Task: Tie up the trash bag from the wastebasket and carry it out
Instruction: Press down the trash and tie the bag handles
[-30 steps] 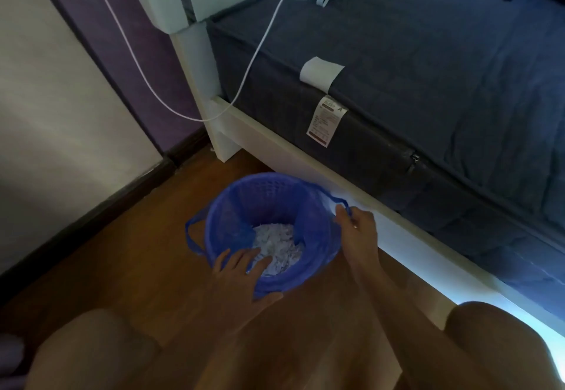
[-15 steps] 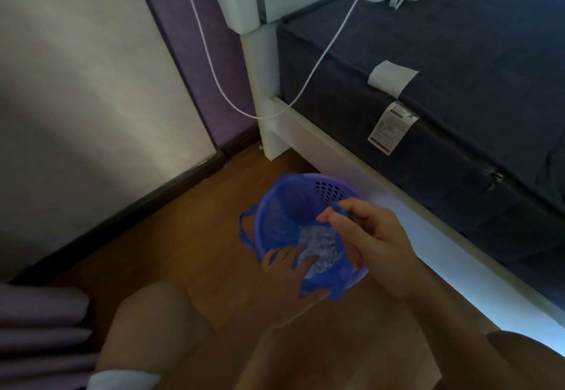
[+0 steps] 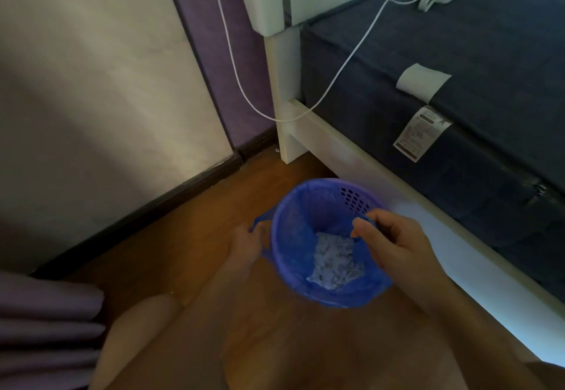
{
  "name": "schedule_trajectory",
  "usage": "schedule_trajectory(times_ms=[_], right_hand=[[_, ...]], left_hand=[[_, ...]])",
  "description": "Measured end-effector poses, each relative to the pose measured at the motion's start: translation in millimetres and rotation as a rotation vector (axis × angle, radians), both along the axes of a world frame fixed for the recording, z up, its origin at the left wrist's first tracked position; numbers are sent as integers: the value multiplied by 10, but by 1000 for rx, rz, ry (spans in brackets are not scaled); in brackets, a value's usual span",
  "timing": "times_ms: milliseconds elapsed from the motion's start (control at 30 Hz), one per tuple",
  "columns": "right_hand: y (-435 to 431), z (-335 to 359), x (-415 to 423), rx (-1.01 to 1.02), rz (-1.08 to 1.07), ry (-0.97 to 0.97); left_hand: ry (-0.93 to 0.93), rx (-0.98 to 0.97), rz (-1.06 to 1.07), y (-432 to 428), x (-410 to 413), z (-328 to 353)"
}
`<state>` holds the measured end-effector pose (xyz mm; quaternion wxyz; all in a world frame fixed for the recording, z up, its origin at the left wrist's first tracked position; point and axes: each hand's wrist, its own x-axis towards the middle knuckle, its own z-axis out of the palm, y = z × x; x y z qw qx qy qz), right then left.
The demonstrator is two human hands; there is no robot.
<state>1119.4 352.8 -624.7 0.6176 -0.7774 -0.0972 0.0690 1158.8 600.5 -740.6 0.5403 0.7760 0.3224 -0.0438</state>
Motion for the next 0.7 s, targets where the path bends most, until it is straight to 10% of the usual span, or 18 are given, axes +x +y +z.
schedule_trajectory(times_ms=[433,700], right_hand=[[22,188,218,49,-348,-12],[0,391,427,105,-156,-262]], left_hand=[[-370,-187,-147,-358,-5,1211],[-699,232,-609,-441,137,1808]])
